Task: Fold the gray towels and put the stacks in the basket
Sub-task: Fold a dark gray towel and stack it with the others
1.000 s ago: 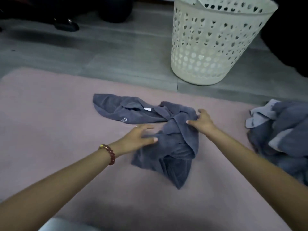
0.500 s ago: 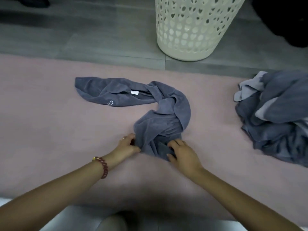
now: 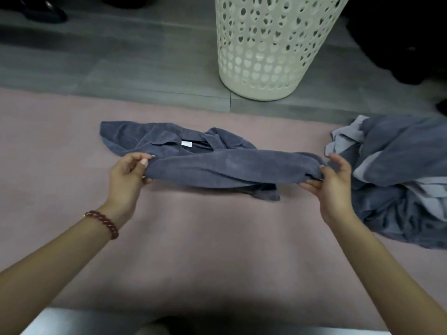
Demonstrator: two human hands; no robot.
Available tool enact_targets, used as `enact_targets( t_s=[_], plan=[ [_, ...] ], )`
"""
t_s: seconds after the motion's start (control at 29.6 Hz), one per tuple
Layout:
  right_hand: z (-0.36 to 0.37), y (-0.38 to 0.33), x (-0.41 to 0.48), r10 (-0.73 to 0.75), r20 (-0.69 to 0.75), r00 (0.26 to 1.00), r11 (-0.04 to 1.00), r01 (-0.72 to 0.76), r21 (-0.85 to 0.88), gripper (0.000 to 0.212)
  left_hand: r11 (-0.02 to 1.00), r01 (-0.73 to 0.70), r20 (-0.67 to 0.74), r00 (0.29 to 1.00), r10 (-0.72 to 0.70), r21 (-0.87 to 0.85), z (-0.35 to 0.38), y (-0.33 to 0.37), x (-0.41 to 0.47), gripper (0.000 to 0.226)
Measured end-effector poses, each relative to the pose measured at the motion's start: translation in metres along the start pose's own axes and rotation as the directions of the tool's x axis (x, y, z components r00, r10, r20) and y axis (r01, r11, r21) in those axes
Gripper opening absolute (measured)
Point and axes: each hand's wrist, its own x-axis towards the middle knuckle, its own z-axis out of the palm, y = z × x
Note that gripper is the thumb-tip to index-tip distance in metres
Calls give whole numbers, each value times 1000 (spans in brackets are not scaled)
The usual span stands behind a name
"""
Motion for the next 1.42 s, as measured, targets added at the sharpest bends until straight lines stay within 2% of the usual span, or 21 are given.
enact_targets(
  t_s=[0.07,0.14,0.24,0.3,0.37,0.41,0.44,0.51,0.57,0.68,0.74,0.81,0.85,0.95,1.08,1.18,1.25,1.32,1.35,1.42],
  plan=[
    [-7,-2,2,-12,-41,999,1000,11,-9,35,1000,-5,-27,1000,5,8,-1,0,6,27],
    [-10,-3,0,-7,-29,1000,998,6,-55,32,999,-17,-31,999,18,39,0,0,8,29],
    [-12,2,1,-47,-87,995,995,40,-86,26,998,-37,3,999,37,54,4,2,6,23],
    [-15,6,3,-82,-8,997,995,81,-59,17,991,-74,86,994,64,110,6,5,4,41],
    [-19,9,6,-140,149,979,976,162,-143,43,939,-216,177,969,172,268,4,5,5,61],
    [-21,8,6,-173,195,966,958,211,-194,50,871,-327,222,940,260,366,3,4,6,64],
    [-22,6,6,-208,192,959,945,247,-216,49,804,-423,248,905,347,418,1,3,7,63],
    [-26,3,8,-278,71,958,934,287,-212,39,761,-500,222,866,448,413,-3,6,5,51],
    [-32,6,9,-293,-31,956,945,284,-160,34,764,-516,202,856,475,388,-5,9,3,41],
    [-41,20,6,-251,-1,968,949,246,-197,33,727,-563,324,825,463,394,-7,4,-6,26],
    [-47,30,3,-216,0,976,940,208,-269,25,736,-542,382,832,402,405,-6,-4,-11,15],
    [-53,34,2,-237,-60,970,911,200,-362,10,810,-468,369,866,339,353,-3,-8,-16,9],
    [-56,34,3,-250,-77,965,901,203,-384,12,849,-430,362,878,313,307,-1,-9,-16,12],
    [-53,24,2,-273,-55,961,918,243,-315,5,883,-359,362,900,243,301,7,-2,-13,22],
    [-42,9,3,-298,-45,954,917,273,-292,16,907,-309,283,932,229,285,17,21,-8,18],
    [-37,3,4,-244,-40,969,941,227,-249,12,921,-245,379,918,119,303,16,28,-4,14],
    [-40,2,4,-209,17,978,949,207,-238,13,926,-189,451,892,23,326,13,28,-1,31],
    [-44,0,4,-176,70,982,949,188,-255,15,938,-163,466,885,2,306,10,30,-1,49],
    [-44,-1,4,-165,82,983,951,180,-251,15,953,-149,461,887,10,266,9,32,-1,47],
    [-41,-9,7,-180,56,982,961,188,-204,17,981,-135,420,905,65,140,9,40,3,27]
  ],
)
